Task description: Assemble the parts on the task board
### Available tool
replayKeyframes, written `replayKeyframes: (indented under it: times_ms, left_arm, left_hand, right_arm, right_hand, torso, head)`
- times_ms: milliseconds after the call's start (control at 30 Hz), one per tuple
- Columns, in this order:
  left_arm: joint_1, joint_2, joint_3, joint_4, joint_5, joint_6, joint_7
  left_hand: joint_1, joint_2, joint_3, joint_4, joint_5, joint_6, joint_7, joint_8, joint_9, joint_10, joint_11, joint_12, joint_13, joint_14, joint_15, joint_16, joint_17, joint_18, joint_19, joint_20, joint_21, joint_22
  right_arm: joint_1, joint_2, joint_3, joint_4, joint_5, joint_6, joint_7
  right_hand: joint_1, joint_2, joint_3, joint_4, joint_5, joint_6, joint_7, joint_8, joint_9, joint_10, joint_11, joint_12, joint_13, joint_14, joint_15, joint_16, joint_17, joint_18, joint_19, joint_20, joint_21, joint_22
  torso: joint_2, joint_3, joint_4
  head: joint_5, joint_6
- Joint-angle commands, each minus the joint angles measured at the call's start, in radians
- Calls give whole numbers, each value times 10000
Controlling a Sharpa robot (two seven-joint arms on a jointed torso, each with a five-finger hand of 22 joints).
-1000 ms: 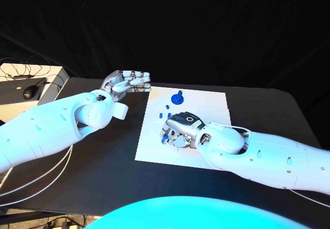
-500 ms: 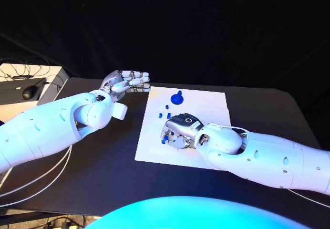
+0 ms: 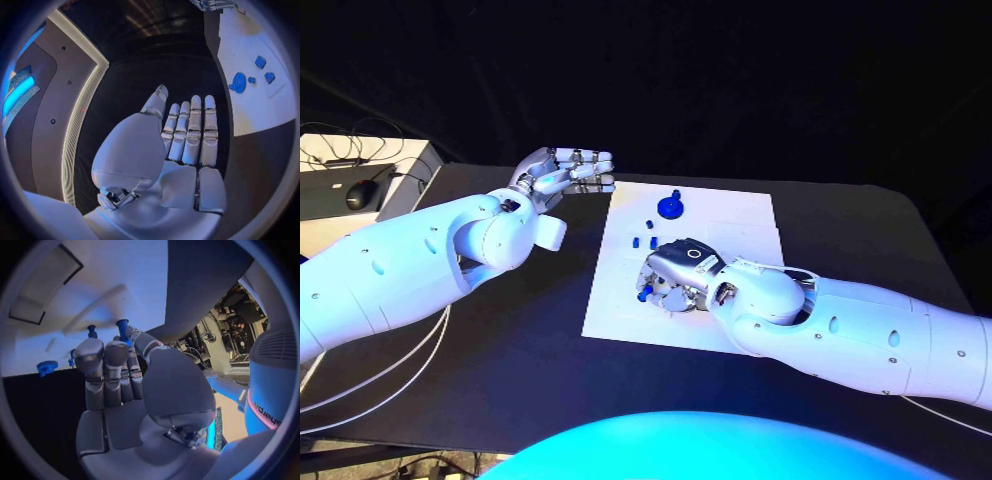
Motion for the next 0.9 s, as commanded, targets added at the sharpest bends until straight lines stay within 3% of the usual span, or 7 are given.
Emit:
replayKeyframes:
  times_ms: [33, 100, 167, 267, 467, 900]
  left_arm:
    - [1, 14, 7, 13, -12, 153, 57]
    - [1, 16, 7, 13, -12, 153, 55]
    - [1, 19, 7, 13, -12, 155, 52]
    - [1, 20, 7, 13, -12, 153, 50]
    - [1, 15, 7, 22, -12, 146, 45]
    - [1, 5, 7, 21, -12, 123, 30]
  left_hand:
    - [-17, 14, -15, 57, 0, -11, -14, -39, -7, -54, -25, -35, -5, -19, 36, 4, 0, -98, -11, 27, 42, -9]
    - [-17, 14, -15, 57, 0, -11, -14, -39, -7, -54, -25, -35, -5, -19, 36, 4, 0, -98, -11, 27, 42, -9]
    - [-17, 14, -15, 57, 0, -11, -14, -39, -7, -54, -25, -35, -5, -19, 36, 4, 0, -98, -11, 27, 42, -9]
    - [-17, 14, -15, 57, 0, -11, -14, -39, -7, -54, -25, -35, -5, -19, 36, 4, 0, -98, -11, 27, 42, -9]
    - [-17, 14, -15, 57, 0, -11, -14, -39, -7, -54, -25, -35, -5, -19, 36, 4, 0, -98, -11, 27, 42, -9]
    - [-14, 4, -16, 57, 1, -31, -12, -40, -8, -145, 0, -39, -5, -32, 46, 5, -2, -97, -17, 32, 48, -35]
  right_arm:
    - [-14, 7, -6, -15, -163, 154, -30]
    - [-14, 20, -8, -21, -92, 136, 39]
    - [-14, 35, -13, -31, -17, 89, 121]
    - [-14, 68, -20, -55, 93, -1, 235]
    - [-14, 113, -36, -111, 205, -217, 345]
    - [-16, 37, -49, -99, 301, -703, 483]
  right_hand:
    - [154, 266, -12, -51, 95, 69, 14, 67, 3, 615, -351, 35, 37, -26, -70, 39, -9, 188, 354, -68, 0, 981]
    - [125, 217, -111, -32, 186, 26, 31, 61, -8, 553, -335, 37, 36, -33, -58, 9, -29, 198, 335, -60, -86, 962]
    - [-14, 33, -382, 28, 567, -221, 79, 29, -80, 357, -277, 30, 30, -26, -21, 1, -38, 204, 328, -40, -143, 949]
    - [-277, -232, -830, 224, 521, -718, 19, 18, -169, 40, -208, 26, 23, -31, 34, -22, -61, 244, 307, 9, -353, 901]
    - [-307, -485, -1516, 554, 370, -1309, -27, 28, -159, -600, -46, 35, 24, -45, 145, -96, -128, 402, 259, 130, -1154, 720]
    - [-32, -532, -2269, 845, 534, -1372, -8, 26, -155, -1000, 73, 38, 30, -53, 223, -160, -220, 577, 257, 244, -2468, 527]
  torso:
    - [6, -8, 8]
    - [1, -15, 8]
    - [-6, -19, 10]
    - [-4, -12, 4]
    - [-1, -21, 13]
    - [-2, -3, 5]
  head:
    - [5, 1]
    - [5, 1]
    - [6, 1]
    - [10, 1]
    - [-12, 1]
    - [-32, 1]
